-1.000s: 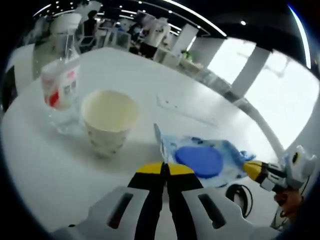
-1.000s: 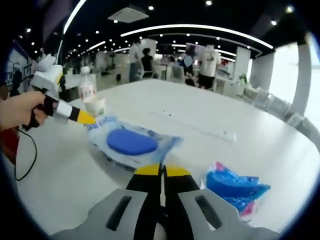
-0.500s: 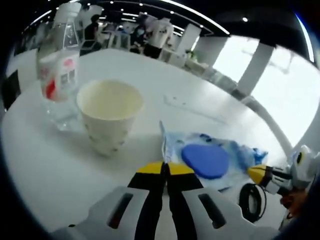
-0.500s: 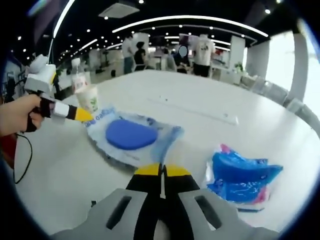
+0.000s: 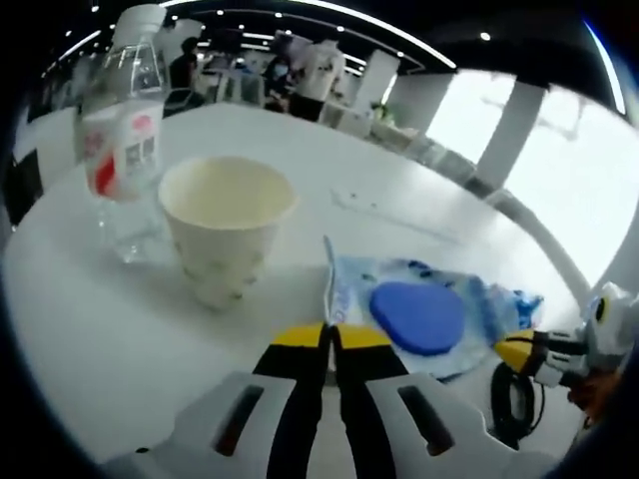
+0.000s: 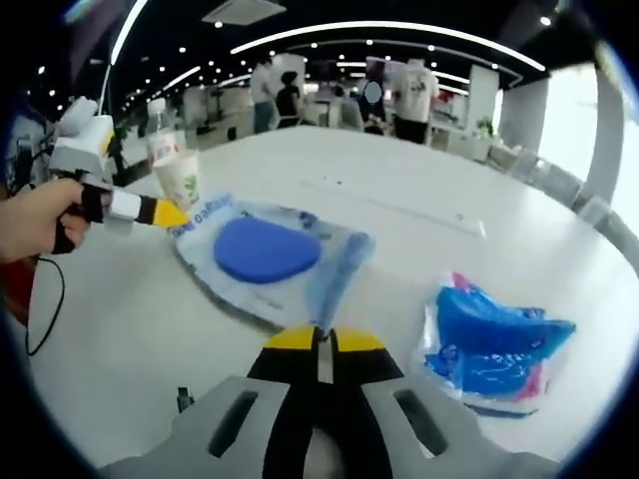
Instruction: Arrange the tabletop items into an orderly group along one side of the table until the central work area is clear of visible clutter.
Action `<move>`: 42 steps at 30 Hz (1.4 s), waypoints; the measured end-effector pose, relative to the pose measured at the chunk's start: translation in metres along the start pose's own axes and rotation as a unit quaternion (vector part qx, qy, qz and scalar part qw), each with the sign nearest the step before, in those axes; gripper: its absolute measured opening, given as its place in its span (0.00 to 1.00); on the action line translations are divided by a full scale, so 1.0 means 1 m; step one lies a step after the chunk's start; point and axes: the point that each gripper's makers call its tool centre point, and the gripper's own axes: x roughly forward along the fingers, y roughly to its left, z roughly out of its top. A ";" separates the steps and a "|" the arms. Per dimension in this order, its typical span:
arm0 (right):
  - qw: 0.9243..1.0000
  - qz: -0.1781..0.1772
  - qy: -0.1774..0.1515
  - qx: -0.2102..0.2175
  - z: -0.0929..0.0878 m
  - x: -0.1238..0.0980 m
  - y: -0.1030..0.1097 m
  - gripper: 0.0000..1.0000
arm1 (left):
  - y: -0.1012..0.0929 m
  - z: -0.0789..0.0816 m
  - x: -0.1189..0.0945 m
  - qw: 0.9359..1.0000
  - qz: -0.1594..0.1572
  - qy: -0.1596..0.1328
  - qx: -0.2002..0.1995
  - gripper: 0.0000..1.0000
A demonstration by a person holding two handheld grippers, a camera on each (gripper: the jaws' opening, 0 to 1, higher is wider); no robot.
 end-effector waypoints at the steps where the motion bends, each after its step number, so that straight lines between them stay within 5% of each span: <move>1: 1.000 -0.001 -0.001 0.019 0.001 0.001 -0.001 0.05 | 0.000 0.000 0.000 1.000 0.000 -0.003 0.004 0.02; 18: 0.997 0.014 -0.037 0.059 0.031 -0.025 0.009 0.40 | -0.004 0.027 -0.037 0.997 -0.017 -0.038 0.059 0.31; 33: 0.993 0.058 -0.077 0.070 0.070 -0.093 0.045 0.76 | -0.012 0.050 -0.134 0.989 -0.058 -0.056 0.124 0.55; 42: 0.992 0.059 -0.082 0.073 0.067 -0.144 0.059 0.86 | -0.016 0.045 -0.197 0.984 -0.078 -0.069 0.145 0.69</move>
